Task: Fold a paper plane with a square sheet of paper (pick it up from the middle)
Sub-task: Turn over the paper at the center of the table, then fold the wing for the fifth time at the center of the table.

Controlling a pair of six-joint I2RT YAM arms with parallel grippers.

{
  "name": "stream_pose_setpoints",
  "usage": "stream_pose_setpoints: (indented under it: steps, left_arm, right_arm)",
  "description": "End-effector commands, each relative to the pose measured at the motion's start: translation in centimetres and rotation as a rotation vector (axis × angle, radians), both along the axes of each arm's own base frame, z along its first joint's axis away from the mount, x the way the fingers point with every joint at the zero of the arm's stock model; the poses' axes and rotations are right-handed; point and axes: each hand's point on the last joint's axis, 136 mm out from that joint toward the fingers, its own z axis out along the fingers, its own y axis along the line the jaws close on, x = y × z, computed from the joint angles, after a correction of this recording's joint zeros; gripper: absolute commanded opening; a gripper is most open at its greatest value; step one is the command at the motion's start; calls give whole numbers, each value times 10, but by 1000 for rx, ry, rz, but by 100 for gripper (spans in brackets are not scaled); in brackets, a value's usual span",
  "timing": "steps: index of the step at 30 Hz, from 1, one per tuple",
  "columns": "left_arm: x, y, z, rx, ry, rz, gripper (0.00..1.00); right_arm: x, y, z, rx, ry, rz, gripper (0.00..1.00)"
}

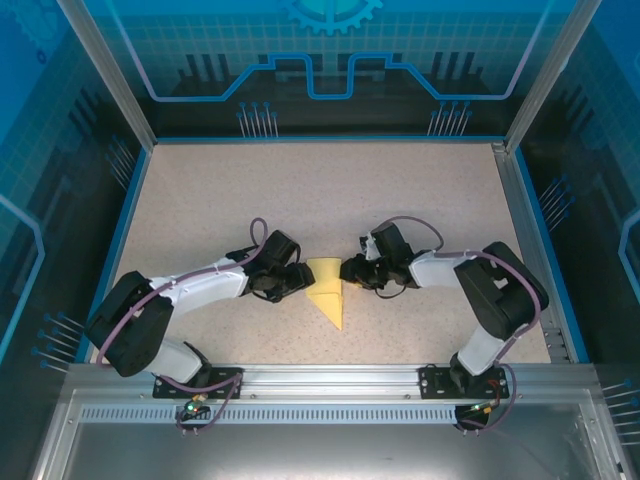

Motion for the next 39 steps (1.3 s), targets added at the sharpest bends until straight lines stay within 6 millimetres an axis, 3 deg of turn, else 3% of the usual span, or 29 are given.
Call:
stream_pose_setpoints:
  steps: [1, 5, 9, 14, 21, 39]
  left_arm:
    - [5, -8, 5, -31, 3, -8, 65]
    - [5, -8, 3, -28, 7, -8, 65]
    - [6, -8, 0, -15, 17, -6, 64]
    - [9, -9, -3, -10, 25, 2, 63]
    - [9, -8, -3, 1, 26, -6, 63]
    - [11, -19, 0, -36, 31, -42, 63]
  right_arm:
    - [-5, -17, 13, -86, -36, 5, 39]
    - [-20, -5, 42, -52, -101, 130, 30]
    - [-44, 21, 53, -36, -94, 279, 15]
    - [-59, 42, 47, -52, -84, 344, 7]
    - [-65, 46, 35, -50, -50, 363, 8]
    - [-56, 15, -26, -110, 72, 271, 8]
